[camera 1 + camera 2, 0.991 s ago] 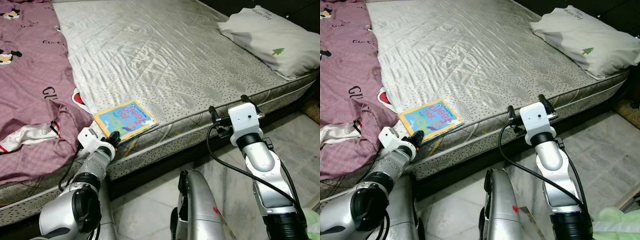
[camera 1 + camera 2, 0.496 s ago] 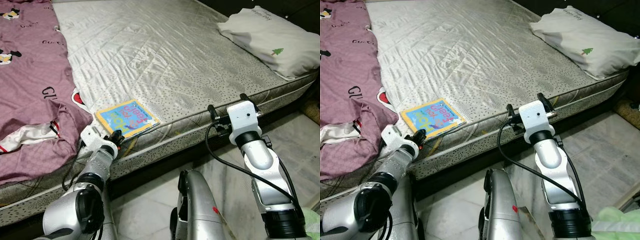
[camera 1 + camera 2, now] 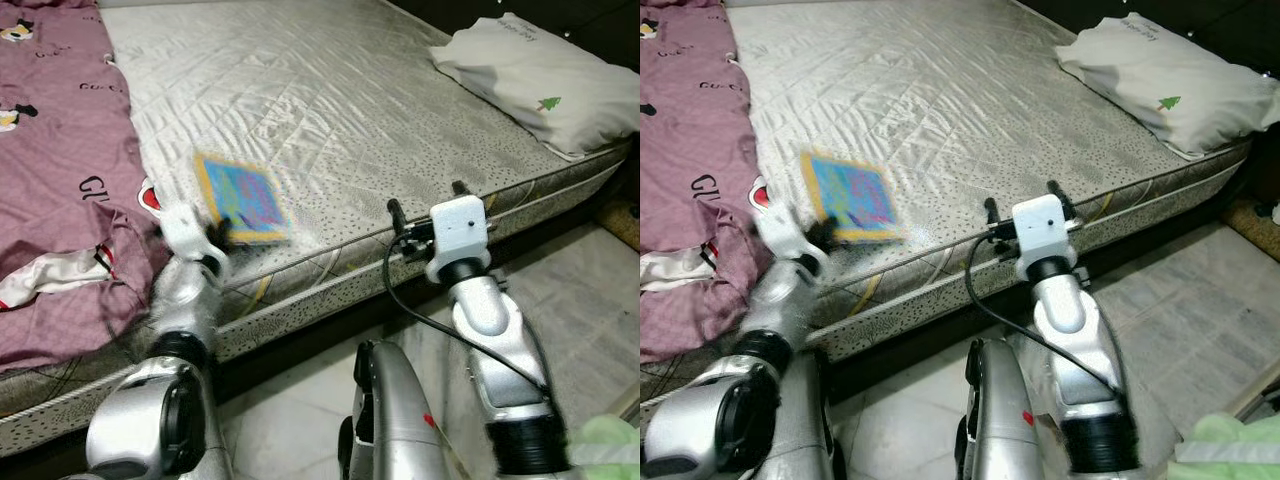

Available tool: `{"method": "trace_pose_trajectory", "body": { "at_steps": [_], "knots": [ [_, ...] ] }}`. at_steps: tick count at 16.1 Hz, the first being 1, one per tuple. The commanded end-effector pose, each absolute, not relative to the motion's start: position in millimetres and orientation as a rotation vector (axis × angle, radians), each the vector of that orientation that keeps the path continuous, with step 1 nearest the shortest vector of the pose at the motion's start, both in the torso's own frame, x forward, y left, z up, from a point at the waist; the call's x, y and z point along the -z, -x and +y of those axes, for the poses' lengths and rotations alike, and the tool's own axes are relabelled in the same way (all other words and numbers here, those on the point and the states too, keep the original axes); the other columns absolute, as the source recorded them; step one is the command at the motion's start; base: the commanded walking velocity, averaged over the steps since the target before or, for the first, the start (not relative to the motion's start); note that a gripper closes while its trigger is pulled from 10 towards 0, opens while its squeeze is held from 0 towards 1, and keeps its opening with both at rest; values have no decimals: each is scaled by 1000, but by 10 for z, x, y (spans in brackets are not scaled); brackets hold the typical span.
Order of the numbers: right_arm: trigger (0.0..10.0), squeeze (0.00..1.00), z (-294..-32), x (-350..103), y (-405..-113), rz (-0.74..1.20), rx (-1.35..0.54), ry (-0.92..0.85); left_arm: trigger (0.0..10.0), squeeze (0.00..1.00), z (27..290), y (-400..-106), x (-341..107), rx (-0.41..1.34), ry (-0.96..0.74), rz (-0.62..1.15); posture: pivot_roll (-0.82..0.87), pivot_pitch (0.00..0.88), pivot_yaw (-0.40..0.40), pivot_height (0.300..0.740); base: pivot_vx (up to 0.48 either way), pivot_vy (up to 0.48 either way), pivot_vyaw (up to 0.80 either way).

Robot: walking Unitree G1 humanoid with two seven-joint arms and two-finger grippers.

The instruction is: Clean up the room

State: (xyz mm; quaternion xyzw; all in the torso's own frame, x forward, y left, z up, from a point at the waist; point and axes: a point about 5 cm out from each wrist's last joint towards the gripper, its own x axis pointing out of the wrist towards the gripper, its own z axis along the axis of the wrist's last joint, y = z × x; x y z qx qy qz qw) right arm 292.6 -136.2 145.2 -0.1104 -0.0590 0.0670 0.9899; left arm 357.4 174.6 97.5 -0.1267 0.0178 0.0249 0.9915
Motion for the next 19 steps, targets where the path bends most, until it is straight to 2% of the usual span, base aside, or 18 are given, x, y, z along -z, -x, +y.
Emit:
{"method": "trace_pose_trajectory", "body": {
  "at_steps": [1, 5, 9, 10, 11, 14, 16, 19],
  "knots": [
    [10000, 0, -1365, -1256, -2904, -21, -120, 155, 0, 0, 1811, -3551, -1177, -66, 153, -78, 60, 0, -27, 491, 0, 0, 0],
    [10000, 0, -1248, -1119, -2978, 42, -112, -22, 0, 0, 1927, -3066, -1309, -85, -41, -136, 131, 0, -3, 491, 0, 0, 0],
    [10000, 0, -1138, -1114, -3002, 50, -138, -91, 0, 0, 1896, -2822, -1297, -93, -159, -98, 146, 0, -4, 491, 0, 0, 0],
    [10000, 0, -1131, -1118, -3006, 46, -141, -91, 7922, 0, 1885, -2814, -1272, -107, -156, -89, 144, 0, -3, 491, 0, 0, 0],
    [10000, 0, -1137, -1118, -3014, 45, -139, -108, 10000, 0, 1867, -2806, -1283, -145, -203, -95, 141, 0, -4, 491, 0, 0, 0],
    [10000, 0, -1134, -1151, -3024, 32, -158, -160, 10000, 0, 1764, -2788, -1276, -122, -185, -76, 135, 0, -14, 491, 0, 0, 0],
    [10000, 0, -1117, -1194, -3040, 20, -180, -195, 10000, 0, 1696, -2715, -1215, -24, -149, -72, 133, 0, -19, 515, 0, 0, 0],
    [10000, 0, -1109, -1212, -3048, 17, -184, -203, 10000, 0, 1660, -2677, -1145, -32, -144, -39, 131, 0, -21, 555, 0, 0, 0]
  ]
}}
